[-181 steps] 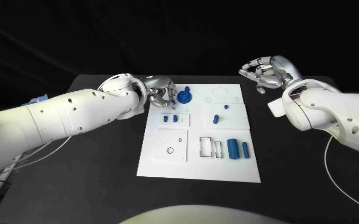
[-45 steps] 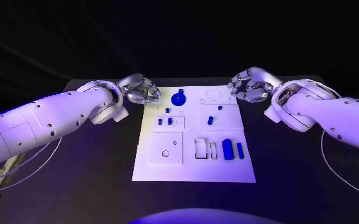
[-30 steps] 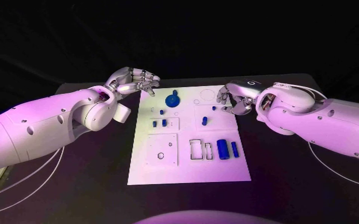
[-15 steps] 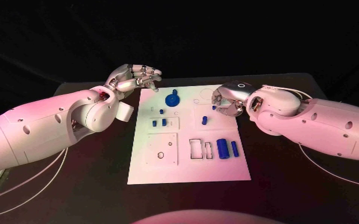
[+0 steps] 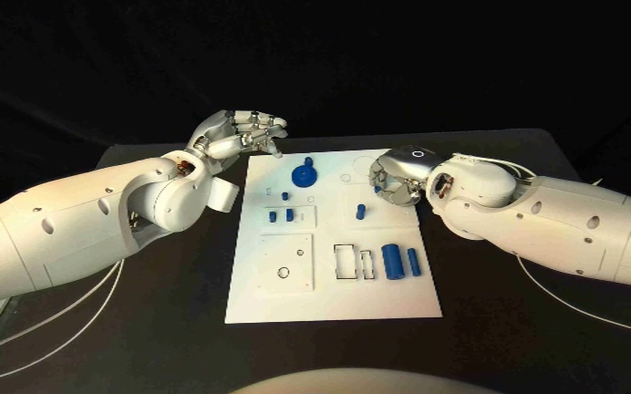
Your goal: Assemble the parts on the task board
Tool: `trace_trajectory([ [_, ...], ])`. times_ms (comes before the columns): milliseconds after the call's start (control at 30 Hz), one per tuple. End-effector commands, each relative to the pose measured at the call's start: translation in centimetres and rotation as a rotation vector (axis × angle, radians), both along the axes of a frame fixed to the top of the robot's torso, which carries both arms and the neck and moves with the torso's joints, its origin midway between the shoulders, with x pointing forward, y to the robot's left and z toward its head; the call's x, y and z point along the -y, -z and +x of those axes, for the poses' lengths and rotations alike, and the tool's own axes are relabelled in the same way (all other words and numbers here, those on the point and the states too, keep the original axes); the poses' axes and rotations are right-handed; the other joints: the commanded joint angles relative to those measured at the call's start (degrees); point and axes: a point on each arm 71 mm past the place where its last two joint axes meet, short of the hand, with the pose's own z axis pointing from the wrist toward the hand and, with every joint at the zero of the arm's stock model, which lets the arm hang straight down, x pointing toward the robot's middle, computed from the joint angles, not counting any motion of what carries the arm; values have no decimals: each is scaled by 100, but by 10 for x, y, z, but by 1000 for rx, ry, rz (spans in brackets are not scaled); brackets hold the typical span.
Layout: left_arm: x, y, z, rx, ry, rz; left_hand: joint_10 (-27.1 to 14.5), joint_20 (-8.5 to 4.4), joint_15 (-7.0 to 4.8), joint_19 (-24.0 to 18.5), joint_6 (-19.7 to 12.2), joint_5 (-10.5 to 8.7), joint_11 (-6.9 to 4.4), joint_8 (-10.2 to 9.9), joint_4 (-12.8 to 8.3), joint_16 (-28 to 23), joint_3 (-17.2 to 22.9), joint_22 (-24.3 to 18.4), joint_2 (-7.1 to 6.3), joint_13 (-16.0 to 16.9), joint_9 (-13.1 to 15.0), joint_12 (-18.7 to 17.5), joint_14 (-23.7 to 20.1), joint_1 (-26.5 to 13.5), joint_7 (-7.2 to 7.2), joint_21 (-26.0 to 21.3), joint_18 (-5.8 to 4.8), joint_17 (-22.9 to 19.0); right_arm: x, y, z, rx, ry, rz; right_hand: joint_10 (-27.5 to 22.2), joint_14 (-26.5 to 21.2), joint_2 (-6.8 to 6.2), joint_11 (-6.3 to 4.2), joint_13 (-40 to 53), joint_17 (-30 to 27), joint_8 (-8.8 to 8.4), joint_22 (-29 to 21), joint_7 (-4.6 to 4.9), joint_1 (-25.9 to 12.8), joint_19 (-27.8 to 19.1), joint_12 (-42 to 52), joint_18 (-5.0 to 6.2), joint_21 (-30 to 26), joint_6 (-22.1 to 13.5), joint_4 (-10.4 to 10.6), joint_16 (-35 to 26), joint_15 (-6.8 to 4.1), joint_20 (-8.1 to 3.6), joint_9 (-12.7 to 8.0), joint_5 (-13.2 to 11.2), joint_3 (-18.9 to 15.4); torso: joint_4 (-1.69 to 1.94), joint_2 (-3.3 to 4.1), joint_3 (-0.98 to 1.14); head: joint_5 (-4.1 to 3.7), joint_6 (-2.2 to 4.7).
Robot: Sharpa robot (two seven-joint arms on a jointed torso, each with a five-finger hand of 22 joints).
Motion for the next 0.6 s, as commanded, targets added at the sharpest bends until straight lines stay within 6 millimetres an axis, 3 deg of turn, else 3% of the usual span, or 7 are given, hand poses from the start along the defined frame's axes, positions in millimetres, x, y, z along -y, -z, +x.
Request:
trace_trajectory([
  [33, 1, -2, -1, 10, -2, -24, -24, 42, -5, -3, -11, 37, 18, -36, -38, -25, 11, -8, 47, -9, 7, -22, -48, 7, 21, -20, 62, -8, -1, 8, -1, -12, -2, -22, 51, 211, 69, -4, -28, 5, -9, 19, -1, 3, 46, -40, -41, 50, 56, -14, 30, -20, 1, 7, -34, 35, -8, 8, 6, 13, -8],
  [333, 1, -2, -1, 6, 0, -23, -33, 45, -1, -5, -16, 37, 22, -40, -45, -32, 13, -15, 54, -12, 8, -27, -59, 12, 26, -32, 61, -10, -3, 13, -2, -28, 1, -31, 246, 211, 151, -66, -60, 8, 45, 133, -63, 9, 103, -34, -59, 178, 213, -116, 33, -76, -27, 35, -37, 86, -10, 3, 5, 23, -37],
  [600, 1, -2, -2, 1, 0, -21, -39, 47, 2, -6, -21, 37, 25, -43, -55, -37, 14, -20, 57, -14, 8, -31, -66, 20, 28, -40, 62, -11, -2, 14, -2, 3, 16, -54, 637, 232, 305, -200, -3, 65, 211, 393, -173, 169, 227, 49, -108, 495, 546, -461, 60, -196, -129, 129, -57, 202, -16, -6, 7, 26, -64],
])
